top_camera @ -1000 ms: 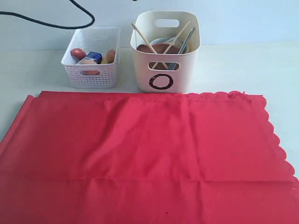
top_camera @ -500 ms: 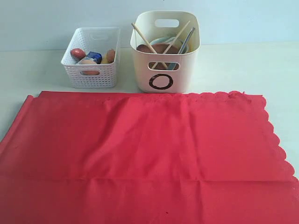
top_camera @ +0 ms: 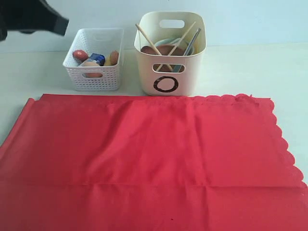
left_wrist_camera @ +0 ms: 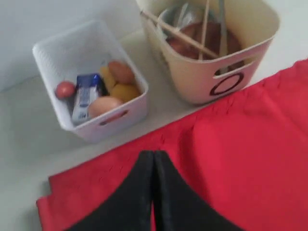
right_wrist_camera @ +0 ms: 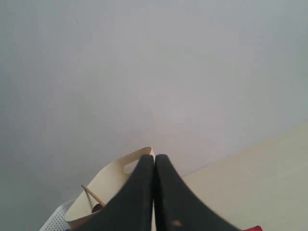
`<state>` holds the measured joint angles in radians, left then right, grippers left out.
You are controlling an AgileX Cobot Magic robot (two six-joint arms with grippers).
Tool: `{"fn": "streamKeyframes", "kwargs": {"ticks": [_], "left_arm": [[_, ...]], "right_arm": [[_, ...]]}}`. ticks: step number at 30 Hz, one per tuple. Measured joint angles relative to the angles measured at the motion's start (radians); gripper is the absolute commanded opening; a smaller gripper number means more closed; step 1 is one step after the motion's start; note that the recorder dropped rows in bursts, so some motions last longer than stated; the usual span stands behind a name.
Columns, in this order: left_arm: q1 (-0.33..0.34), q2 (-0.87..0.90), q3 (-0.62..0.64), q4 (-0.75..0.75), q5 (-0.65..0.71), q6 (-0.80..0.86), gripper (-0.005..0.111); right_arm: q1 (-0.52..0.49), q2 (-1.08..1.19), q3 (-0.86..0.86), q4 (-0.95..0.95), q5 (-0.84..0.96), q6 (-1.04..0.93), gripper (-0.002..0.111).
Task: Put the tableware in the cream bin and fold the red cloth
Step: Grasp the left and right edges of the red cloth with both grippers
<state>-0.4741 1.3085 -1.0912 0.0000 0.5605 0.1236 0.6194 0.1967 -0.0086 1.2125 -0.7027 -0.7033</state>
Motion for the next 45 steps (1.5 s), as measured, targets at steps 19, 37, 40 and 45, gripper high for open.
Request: {"fn": "streamKeyframes", "kwargs": {"ticks": [19, 37, 40, 45], "left_arm": [[0.271, 0.053, 0.228, 0.048, -0.076, -0.039, 0.001], [0.369, 0.453, 0.235, 0.112, -0.129, -0.169, 0.068], [0.369, 0.518, 0.236, 0.112, -0.145, -0.179, 0.068], [0.371, 0.551, 0.236, 0.095, -0.176, -0.223, 0.065]], "right_arm": [[0.0, 0.0, 0.0, 0.0, 0.0, 0.178, 0.0], [0.0, 0.0, 0.0, 0.0, 0.08, 0.132, 0.0], [0.0, 0.0, 0.0, 0.0, 0.082, 0.13, 0.0], [0.0, 0.0, 0.0, -0.002, 0.092, 0.13, 0.0]]}}
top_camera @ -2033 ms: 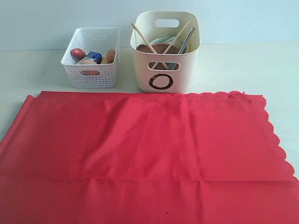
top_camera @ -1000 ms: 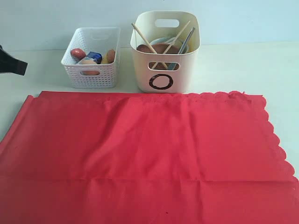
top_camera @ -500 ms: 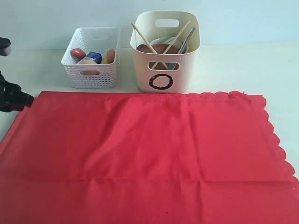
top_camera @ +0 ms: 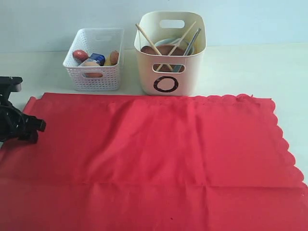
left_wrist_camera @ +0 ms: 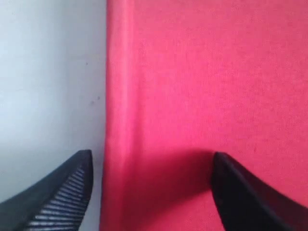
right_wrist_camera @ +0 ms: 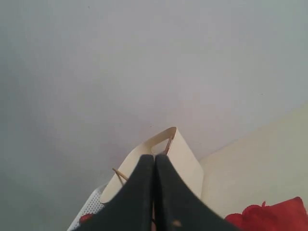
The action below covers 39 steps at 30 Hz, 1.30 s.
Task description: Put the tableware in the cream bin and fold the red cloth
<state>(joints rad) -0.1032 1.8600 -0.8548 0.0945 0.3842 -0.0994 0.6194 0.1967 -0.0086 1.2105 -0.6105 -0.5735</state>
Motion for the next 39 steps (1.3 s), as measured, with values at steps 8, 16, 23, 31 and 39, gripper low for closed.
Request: {"fn": "streamKeyframes", "kwargs": {"ticks": [8, 16, 23, 31, 39], "left_arm": [[0.0, 0.032, -0.011, -0.043, -0.044, -0.009, 0.018], [0.0, 0.047, -0.021, -0.045, -0.053, -0.012, 0.0], [0.0, 0.034, -0.09, -0.035, 0.165, -0.012, 0.0], [0.0, -0.104, -0.185, -0.028, 0.429, -0.006, 0.0], [0.0, -0.277, -0.23, -0.017, 0.511, 0.013, 0.0]], "right_arm": [[0.0, 0.0, 0.0, -0.037, 0.01, -0.002, 0.0], [0.0, 0.008, -0.008, -0.281, 0.144, 0.015, 0.0], [0.0, 0.206, -0.103, -0.439, 0.321, 0.043, 0.0], [0.0, 0.761, -0.353, -0.467, 0.62, 0.043, 0.0], [0.0, 1.256, -0.608, -0.474, 0.853, 0.03, 0.0]]}}
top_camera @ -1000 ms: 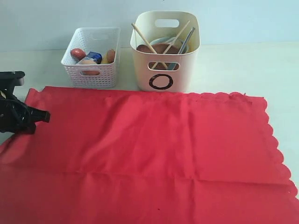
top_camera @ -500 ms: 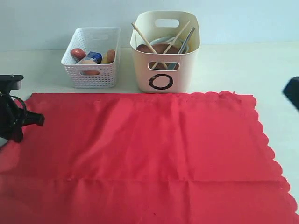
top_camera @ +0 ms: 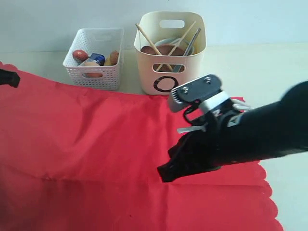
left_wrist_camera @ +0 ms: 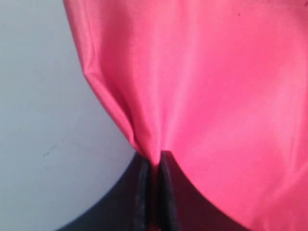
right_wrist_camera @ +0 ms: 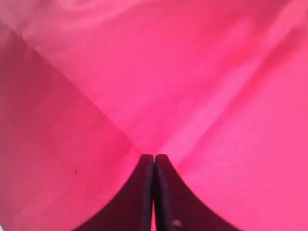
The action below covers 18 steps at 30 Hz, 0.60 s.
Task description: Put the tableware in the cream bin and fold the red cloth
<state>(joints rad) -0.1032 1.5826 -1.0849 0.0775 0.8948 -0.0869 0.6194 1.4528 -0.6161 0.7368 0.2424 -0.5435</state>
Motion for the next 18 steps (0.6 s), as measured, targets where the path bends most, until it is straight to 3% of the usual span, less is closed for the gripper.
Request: {"fn": "streamKeyframes", "kwargs": {"ticks": [12, 18], "left_arm": [[0.0, -0.097, -0.057, 0.0, 0.114, 0.0, 0.0], [-0.059, -0.099, -0.077, -0.007, 0.165, 0.0, 0.0]], "right_arm": [[0.053, 0.369, -0.306, -0.006, 0.156, -0.004, 0.0], [0.103, 0.511, -0.439, -0.039, 0.218, 0.017, 0.0]]}}
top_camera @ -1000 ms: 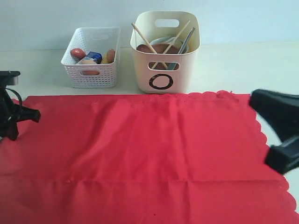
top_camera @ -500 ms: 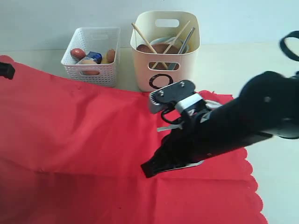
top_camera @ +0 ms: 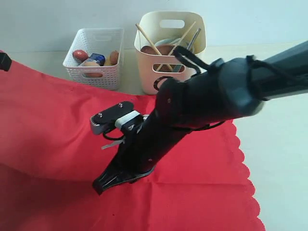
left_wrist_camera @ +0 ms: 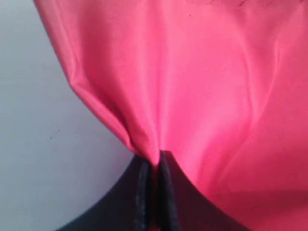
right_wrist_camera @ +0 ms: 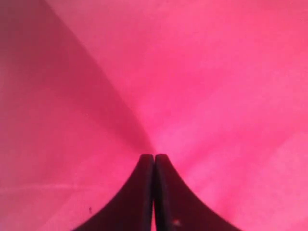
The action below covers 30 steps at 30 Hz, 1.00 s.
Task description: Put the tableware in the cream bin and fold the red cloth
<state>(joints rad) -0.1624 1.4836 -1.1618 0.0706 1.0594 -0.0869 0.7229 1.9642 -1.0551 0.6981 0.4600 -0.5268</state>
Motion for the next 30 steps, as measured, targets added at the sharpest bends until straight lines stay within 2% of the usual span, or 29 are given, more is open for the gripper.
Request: {"fn": "streamKeyframes", "kwargs": {"ticks": [7, 15, 18, 25, 30], "left_arm": [[-0.104, -0.001, -0.003, -0.004, 0.006, 0.0, 0.0], [-0.177, -0.004, -0.003, -0.004, 0.007, 0.0, 0.0], [-0.206, -0.004, -0.003, -0.004, 0.009, 0.0, 0.0], [-0.296, -0.004, -0.012, -0.004, 0.013, 0.0, 0.0], [-0.35, -0.004, -0.017, -0.004, 0.015, -0.007, 0.0]], "right_arm": [[0.0, 0.103, -0.118, -0.115, 0.115, 0.122, 0.0], [0.0, 0.026, -0.134, -0.21, 0.192, 0.162, 0.0], [0.0, -0.072, -0.135, -0.367, 0.205, 0.283, 0.0], [-0.004, -0.241, -0.118, -0.933, 0.344, 0.737, 0.0], [-0.042, -0.267, -0.001, -1.151, 0.361, 0.958, 0.0]]}}
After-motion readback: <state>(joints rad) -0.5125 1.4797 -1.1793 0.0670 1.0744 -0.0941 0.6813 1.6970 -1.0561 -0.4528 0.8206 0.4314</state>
